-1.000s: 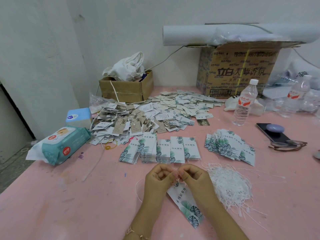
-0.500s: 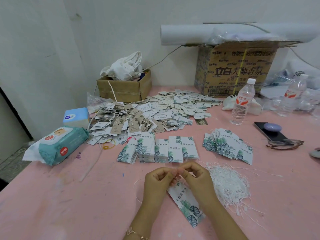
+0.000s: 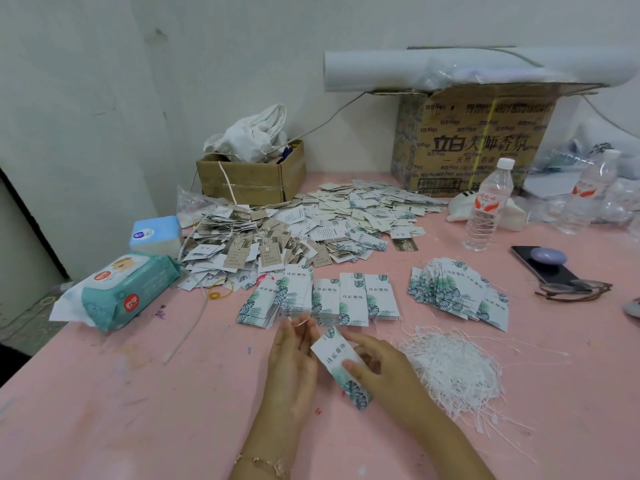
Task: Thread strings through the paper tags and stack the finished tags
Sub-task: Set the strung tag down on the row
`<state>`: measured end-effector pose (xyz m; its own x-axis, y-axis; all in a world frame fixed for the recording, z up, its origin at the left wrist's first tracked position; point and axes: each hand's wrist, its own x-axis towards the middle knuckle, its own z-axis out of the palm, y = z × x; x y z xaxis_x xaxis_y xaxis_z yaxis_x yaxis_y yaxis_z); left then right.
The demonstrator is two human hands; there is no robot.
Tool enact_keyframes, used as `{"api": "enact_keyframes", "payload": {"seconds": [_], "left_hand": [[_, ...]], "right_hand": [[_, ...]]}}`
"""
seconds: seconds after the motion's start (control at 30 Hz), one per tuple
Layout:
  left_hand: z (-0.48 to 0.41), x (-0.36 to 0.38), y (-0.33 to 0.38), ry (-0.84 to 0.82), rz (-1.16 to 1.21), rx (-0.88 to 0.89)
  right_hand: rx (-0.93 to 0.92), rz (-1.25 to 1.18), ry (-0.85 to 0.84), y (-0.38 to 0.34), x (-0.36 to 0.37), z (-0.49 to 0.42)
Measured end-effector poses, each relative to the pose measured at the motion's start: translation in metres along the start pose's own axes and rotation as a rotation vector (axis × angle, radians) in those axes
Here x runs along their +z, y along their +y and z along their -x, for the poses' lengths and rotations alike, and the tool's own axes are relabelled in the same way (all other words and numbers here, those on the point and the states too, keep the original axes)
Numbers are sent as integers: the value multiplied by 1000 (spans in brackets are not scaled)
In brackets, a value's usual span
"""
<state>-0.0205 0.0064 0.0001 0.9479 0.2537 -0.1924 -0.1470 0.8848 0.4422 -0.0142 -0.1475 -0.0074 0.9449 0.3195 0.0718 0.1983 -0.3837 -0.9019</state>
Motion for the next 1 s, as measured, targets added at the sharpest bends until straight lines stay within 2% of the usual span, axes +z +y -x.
{"api": "enact_keyframes", "payload": {"seconds": [0.1,0.2,0.37,0.47,0.57,0.67,0.8,1.0], "left_hand": [[-3,0,6,39,158,-15],[-8,-5,12,59,285,-30],[-8,-9,13,98,260,-41],[-7,-7,7,119,103,-45],[-5,-7,-4,147,-209,15],[-1,-5,-14,100,-464,93],[0,-1,-17,58,-596,93],[2,-3,-19,5,-713,91]], "right_hand": [[14,50,-14,2,1,0],[-18,-28,0,0,-2,-1],[28,-270,119,-6,-9,-5],[79,-413,183,-6,-11,-6],[124,-530,232,-4,-14,-8],[137,-618,235,-3,-16,-9],[120,-655,294,0,-17,-12],[99,-846,565,0,-51,-16]]}}
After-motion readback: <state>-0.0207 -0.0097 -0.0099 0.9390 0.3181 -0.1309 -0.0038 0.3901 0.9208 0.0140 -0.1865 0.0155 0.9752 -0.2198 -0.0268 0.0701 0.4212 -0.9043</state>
